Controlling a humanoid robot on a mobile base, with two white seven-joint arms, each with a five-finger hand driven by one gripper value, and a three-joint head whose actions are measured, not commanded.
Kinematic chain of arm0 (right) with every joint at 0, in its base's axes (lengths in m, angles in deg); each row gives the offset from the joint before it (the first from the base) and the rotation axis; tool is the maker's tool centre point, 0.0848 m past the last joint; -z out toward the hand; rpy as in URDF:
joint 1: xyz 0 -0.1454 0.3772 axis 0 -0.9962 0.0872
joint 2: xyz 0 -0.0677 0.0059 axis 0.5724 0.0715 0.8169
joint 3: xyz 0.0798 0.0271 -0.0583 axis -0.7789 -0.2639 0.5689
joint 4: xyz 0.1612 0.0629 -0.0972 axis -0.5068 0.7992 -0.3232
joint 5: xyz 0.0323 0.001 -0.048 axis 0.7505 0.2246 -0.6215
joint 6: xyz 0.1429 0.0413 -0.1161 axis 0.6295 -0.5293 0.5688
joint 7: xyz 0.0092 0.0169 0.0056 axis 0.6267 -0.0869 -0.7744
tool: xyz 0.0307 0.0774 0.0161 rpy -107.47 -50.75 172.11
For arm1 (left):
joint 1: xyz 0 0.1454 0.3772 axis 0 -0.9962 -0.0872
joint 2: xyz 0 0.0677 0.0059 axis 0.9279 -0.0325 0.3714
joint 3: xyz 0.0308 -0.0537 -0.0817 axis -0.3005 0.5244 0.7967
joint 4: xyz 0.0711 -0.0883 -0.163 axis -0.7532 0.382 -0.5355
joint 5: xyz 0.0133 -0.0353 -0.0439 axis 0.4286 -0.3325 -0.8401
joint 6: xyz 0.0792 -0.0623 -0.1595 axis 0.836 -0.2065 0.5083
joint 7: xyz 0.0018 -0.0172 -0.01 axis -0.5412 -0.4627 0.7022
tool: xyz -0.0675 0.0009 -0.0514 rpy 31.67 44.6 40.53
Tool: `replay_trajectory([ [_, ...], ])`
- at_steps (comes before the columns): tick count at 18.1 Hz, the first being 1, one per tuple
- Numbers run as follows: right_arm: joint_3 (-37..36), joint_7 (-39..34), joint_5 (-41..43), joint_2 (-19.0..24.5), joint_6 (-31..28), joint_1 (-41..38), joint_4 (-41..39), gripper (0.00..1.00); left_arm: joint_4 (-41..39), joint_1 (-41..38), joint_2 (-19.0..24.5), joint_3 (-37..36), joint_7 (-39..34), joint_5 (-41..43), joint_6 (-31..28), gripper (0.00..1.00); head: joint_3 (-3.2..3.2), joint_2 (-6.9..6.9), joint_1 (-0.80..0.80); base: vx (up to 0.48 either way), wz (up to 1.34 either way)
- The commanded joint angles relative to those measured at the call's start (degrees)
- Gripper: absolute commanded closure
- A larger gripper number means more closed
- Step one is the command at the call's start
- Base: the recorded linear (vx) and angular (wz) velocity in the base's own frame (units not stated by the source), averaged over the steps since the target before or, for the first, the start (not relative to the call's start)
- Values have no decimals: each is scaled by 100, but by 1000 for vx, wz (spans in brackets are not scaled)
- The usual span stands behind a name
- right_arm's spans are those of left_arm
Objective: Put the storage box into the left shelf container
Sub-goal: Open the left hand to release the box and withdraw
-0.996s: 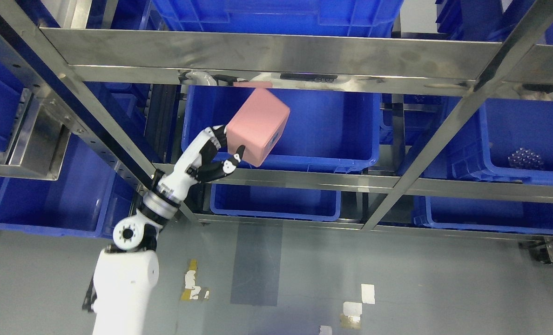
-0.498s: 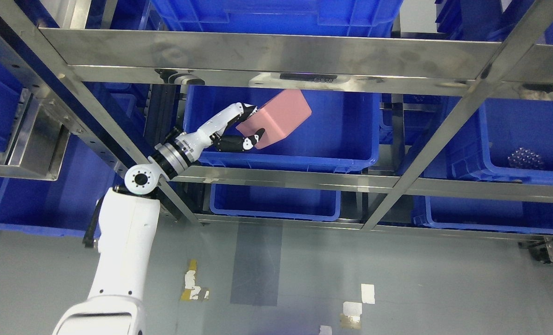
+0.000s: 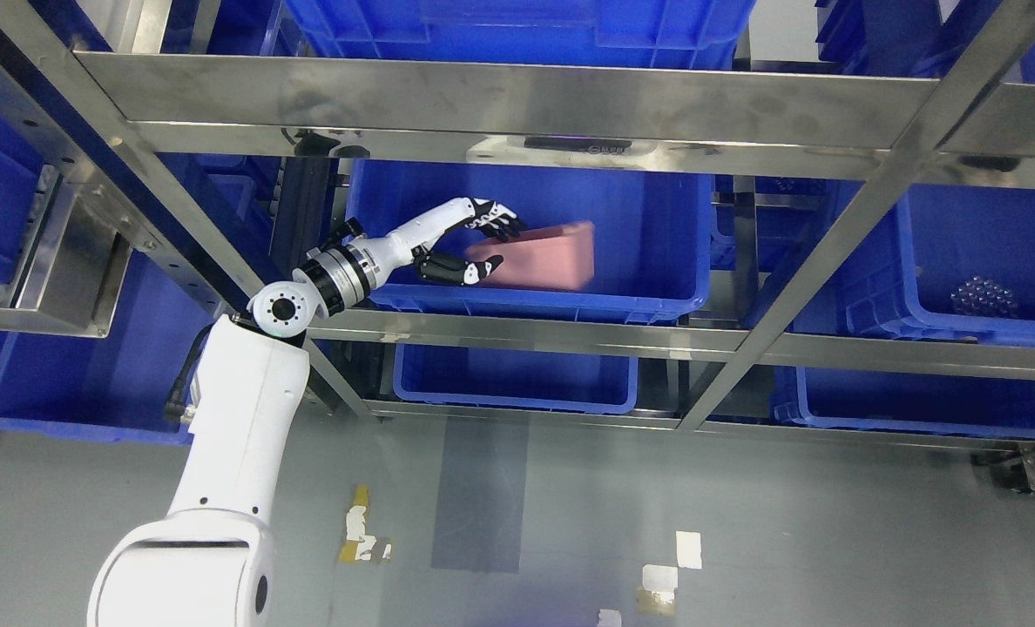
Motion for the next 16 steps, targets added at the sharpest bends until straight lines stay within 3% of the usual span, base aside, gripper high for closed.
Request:
replay_trajectory([
  [1,0,4,123,-100,-2,26,-100,0,188,74,67,378,-227,-20,6,10,0,0,0,0,0],
  [2,0,-5,123,-100,6,18,-100,0,-14,30,67,590,-402,-360,15,10,0,0,0,0,0],
  [4,0,4,123,-100,-2,26,-100,0,-357,-276,67,331,-902,-1675,-2,10,0,0,0,0,0],
  [8,0,-5,123,-100,6,26,-100,0,-1778,-1348,67,100,-1878,-2998,-47,10,0,0,0,0,0],
  [10,0,4,123,-100,6,26,-100,0,-2719,-1945,67,22,-2458,-3141,-239,6,0,0,0,0,0],
  [12,0,4,123,-100,-2,26,-100,0,-3904,-2744,67,-206,-3064,-3150,-922,1,0,0,0,0,0],
  [16,0,4,123,-100,-2,18,-100,0,-5279,-3607,67,-269,-3322,-3158,-1128,1,0,0,0,0,0],
])
